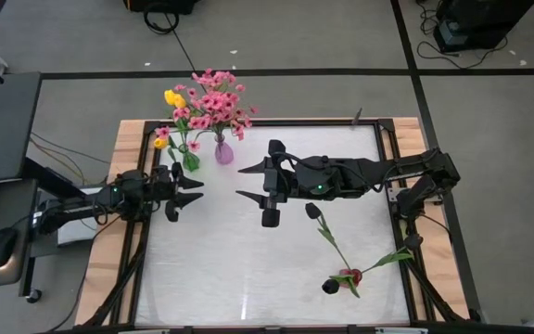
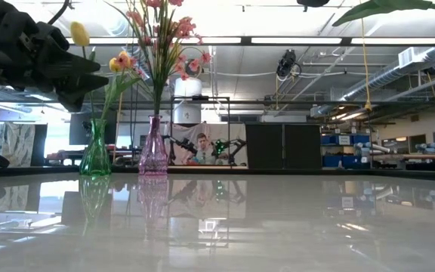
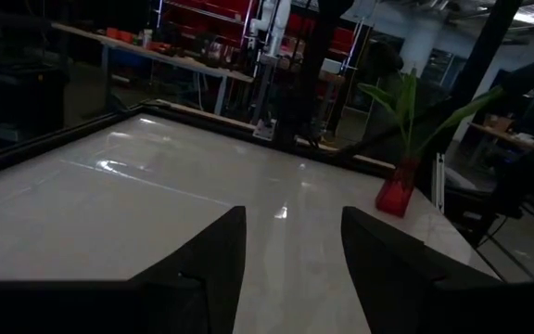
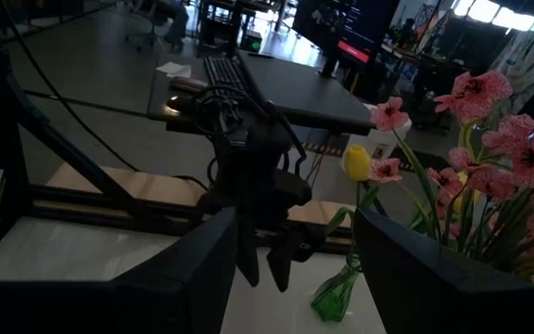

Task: Sort flowers into vase by color
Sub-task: Return to home position

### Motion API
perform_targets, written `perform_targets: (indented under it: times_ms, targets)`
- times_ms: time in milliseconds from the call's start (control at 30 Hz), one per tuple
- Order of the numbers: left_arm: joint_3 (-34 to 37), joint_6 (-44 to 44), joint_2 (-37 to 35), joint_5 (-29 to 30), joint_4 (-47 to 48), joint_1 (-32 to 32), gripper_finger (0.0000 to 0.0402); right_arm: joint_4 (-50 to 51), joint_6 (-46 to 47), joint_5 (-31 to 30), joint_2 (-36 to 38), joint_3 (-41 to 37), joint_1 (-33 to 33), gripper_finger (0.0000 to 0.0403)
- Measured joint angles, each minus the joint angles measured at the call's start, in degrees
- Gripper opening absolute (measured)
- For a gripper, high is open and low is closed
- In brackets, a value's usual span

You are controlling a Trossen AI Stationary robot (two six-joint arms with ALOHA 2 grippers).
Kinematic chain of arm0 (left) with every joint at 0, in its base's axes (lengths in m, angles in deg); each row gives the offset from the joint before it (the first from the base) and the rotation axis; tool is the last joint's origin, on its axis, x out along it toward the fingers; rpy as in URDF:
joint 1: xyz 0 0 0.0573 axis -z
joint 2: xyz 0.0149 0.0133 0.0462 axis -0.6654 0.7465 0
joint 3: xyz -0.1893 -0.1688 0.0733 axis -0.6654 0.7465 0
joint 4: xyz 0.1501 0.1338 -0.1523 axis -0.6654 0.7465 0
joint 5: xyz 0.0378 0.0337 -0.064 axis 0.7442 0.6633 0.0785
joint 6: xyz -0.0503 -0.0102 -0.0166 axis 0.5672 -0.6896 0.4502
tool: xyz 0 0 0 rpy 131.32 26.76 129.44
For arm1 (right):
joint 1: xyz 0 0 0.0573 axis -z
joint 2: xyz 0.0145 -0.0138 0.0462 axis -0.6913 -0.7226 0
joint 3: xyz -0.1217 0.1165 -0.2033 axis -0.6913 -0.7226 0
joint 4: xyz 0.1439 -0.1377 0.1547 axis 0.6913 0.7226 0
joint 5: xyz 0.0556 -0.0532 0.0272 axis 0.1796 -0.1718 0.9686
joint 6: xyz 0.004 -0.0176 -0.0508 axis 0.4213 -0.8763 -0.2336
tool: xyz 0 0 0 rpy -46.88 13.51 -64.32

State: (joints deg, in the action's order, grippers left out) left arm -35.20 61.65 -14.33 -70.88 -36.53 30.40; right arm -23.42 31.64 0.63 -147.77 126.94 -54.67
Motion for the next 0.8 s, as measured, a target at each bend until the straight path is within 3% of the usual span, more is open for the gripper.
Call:
perform_targets:
  times_ms: [200,367,433,633,800]
  targets:
    - [0.0,0.0,0.0,0.0,0.0,0.0,0.0183,0.9,-0.7,0.2,0.0,0.0,0.0,0.0226]
    - [0.0,0.0,0.0,0.0,0.0,0.0,0.0183,-2.8,3.4,4.3,0.5,-0.1,1.7,0.0226]
    - [0.0,0.0,0.0,0.0,0.0,0.0,0.0183,-4.5,5.6,8.0,0.5,-0.1,3.7,0.0226]
    - [0.0,0.0,0.0,0.0,0.0,0.0,0.0183,-6.4,8.9,26.5,0.8,-0.7,10.5,0.0226]
    - [0.0,0.0,0.0,0.0,0.0,0.0,0.0183,-7.6,11.9,32.4,2.7,-0.7,13.4,0.0226]
